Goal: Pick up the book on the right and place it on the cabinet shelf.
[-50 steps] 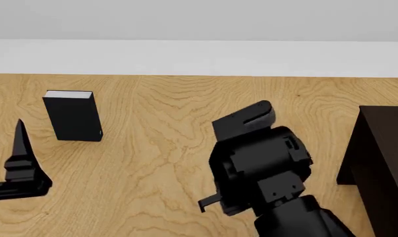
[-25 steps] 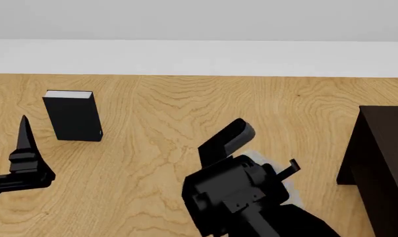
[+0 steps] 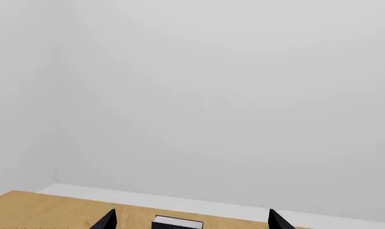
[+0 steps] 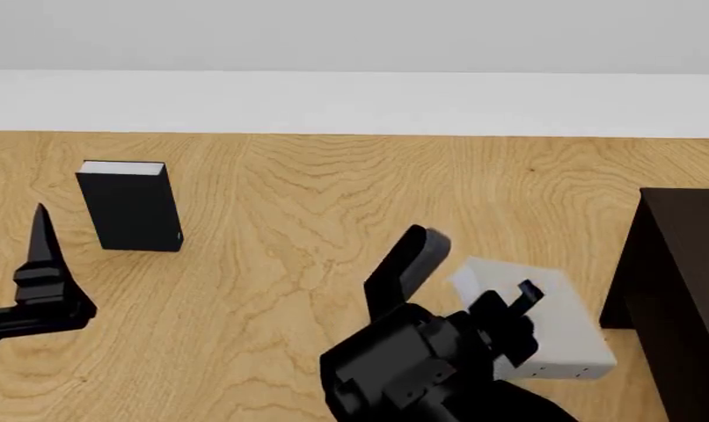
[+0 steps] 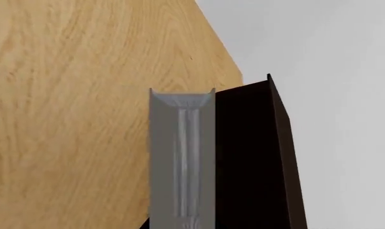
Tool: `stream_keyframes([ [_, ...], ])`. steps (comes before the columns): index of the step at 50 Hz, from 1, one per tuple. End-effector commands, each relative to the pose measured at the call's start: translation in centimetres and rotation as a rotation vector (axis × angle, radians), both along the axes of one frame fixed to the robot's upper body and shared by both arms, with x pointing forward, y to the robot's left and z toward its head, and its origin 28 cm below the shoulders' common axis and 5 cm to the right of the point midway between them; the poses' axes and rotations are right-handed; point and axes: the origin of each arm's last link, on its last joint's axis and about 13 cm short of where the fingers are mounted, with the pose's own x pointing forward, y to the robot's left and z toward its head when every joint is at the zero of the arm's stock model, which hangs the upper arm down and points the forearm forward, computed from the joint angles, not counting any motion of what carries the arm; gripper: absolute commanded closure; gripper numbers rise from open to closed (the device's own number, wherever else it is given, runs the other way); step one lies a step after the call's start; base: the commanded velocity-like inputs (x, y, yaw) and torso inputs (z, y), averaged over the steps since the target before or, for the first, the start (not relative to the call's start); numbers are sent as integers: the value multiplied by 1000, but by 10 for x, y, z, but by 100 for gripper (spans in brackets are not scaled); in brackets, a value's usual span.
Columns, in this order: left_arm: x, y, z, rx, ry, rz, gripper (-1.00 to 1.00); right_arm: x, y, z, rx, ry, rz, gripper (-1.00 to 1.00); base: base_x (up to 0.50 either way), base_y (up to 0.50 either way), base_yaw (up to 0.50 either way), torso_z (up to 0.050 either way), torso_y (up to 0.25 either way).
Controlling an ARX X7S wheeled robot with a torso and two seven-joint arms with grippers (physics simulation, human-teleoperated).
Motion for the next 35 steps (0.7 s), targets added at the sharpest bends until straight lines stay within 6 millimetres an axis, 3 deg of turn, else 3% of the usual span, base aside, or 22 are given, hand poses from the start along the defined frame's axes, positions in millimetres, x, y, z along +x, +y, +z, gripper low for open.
stream_keyframes([
  [1, 1, 2, 0, -9, 0, 4, -100, -3, -13, -7, -279, -60, 13, 100, 0, 0, 0, 0, 0],
  [13, 1, 2, 0, -13, 2, 4, -100, -9, -18, -19, -376, -85, -24, 100, 0, 0, 0, 0, 2],
  [35, 2, 2, 0, -13, 3, 5, -100, -11, -24, -38, -391, -144, -58, 100, 0, 0, 0, 1, 1],
])
